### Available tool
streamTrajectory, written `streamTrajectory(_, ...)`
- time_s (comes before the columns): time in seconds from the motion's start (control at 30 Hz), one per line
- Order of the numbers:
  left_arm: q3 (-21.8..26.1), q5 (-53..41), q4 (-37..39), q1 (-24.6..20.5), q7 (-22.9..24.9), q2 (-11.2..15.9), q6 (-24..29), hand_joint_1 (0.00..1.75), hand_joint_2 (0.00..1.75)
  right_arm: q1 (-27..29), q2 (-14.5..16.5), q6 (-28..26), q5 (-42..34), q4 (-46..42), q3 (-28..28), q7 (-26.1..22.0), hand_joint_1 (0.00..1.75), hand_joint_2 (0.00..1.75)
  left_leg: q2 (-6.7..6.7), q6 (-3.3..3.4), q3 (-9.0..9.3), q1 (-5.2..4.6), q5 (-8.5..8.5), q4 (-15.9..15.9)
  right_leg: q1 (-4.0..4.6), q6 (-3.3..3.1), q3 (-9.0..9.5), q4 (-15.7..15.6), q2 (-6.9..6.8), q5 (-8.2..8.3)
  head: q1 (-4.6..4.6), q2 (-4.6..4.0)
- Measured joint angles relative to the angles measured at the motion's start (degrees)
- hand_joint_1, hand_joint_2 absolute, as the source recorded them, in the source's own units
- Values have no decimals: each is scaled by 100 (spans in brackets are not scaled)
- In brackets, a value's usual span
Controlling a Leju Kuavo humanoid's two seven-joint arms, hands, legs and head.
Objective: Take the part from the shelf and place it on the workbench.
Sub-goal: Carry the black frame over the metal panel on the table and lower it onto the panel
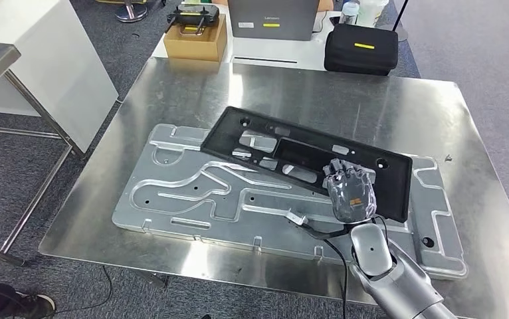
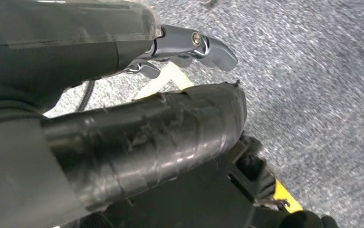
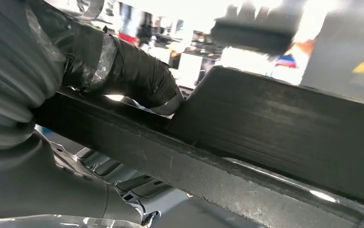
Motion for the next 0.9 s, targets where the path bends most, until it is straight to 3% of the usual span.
streamTrajectory(0.07,-2,19,0,0,0,1,6,0,0,43,-76,-31,0,187,32,-213,173,175,-3,60,45,27,21,-70,-7,54,-21,88,0,-82,4,0)
streamTrajectory(0.1,-3,23,0,-2,0,0,7,0,0,65,-116,-52,0,258,41,-284,172,175,-3,92,67,44,32,-101,-12,78,-117,299,3,-203,7,0)
streamTrajectory(0.2,-5,34,0,-1,2,2,11,0,0,156,-211,-114,0,411,6,-432,171,175,0,145,84,39,11,-101,-53,139,-683,1354,9,-623,8,0)
streamTrajectory(0.23,-5,40,0,3,3,3,15,0,0,197,-226,-124,0,433,-28,-482,164,175,0,147,92,37,-4,-93,-66,155,-802,1531,8,-624,8,0)
streamTrajectory(0.27,-5,47,0,6,4,3,19,0,0,235,-234,-135,0,445,-68,-529,153,175,-1,143,106,38,-22,-82,-81,166,-816,1493,7,-513,8,0)
streamTrajectory(0.33,-8,57,0,8,4,2,24,0,0,289,-250,-155,0,453,-158,-610,86,175,-2,117,148,42,-77,-44,-108,174,-550,863,3,-106,9,0)
streamTrajectory(0.4,-10,68,0,5,4,0,28,0,0,335,-266,-186,0,449,-234,-689,38,175,-7,65,166,27,-132,2,-91,152,-255,242,6,118,7,0)
streamTrajectory(0.43,-10,74,0,5,4,0,33,0,0,372,-269,-203,0,436,-280,-737,38,175,-8,36,168,19,-148,13,-75,132,-189,108,11,130,4,0)
streamTrajectory(0.53,-13,91,0,2,2,1,57,0,0,508,-272,-238,0,360,-456,-866,10,175,-5,-57,188,21,-180,14,-68,37,-155,63,27,122,-1,0)
streamTrajectory(0.6,-18,104,0,-1,1,2,70,0,0,556,-272,-246,0,313,-535,-896,0,87,3,-110,105,29,-356,249,-93,-39,-128,29,23,138,-2,0)
streamTrajectory(0.67,-23,124,0,7,0,2,80,0,0,625,-272,-293,0,249,-614,-924,0,0,5,-138,-189,38,-713,914,-89,-83,-117,22,8,138,-3,0)
streamTrajectory(0.73,-25,151,0,30,0,3,92,0,0,783,-272,-403,-6,112,-763,-1017,0,0,5,-157,-485,46,-929,1539,-80,-91,-113,24,-8,135,-3,0)
streamTrajectory(0.77,-25,168,0,44,0,4,99,0,0,898,-272,-475,-13,7,-863,-1089,0,0,6,-162,-511,52,-884,1590,-80,-90,-107,25,-12,132,-2,0)
streamTrajectory(0.8,-25,186,0,56,0,7,107,0,0,1038,-272,-544,-21,-126,-971,-1171,0,0,6,-161,-429,60,-742,1420,-81,-86,-98,26,-13,129,-3,0)
streamTrajectory(0.9,-24,243,0,66,-4,15,132,0,0,1546,-278,-658,-49,-640,-1263,-1453,0,0,2,-127,102,71,-275,335,-70,-37,-82,50,-6,105,-2,0)
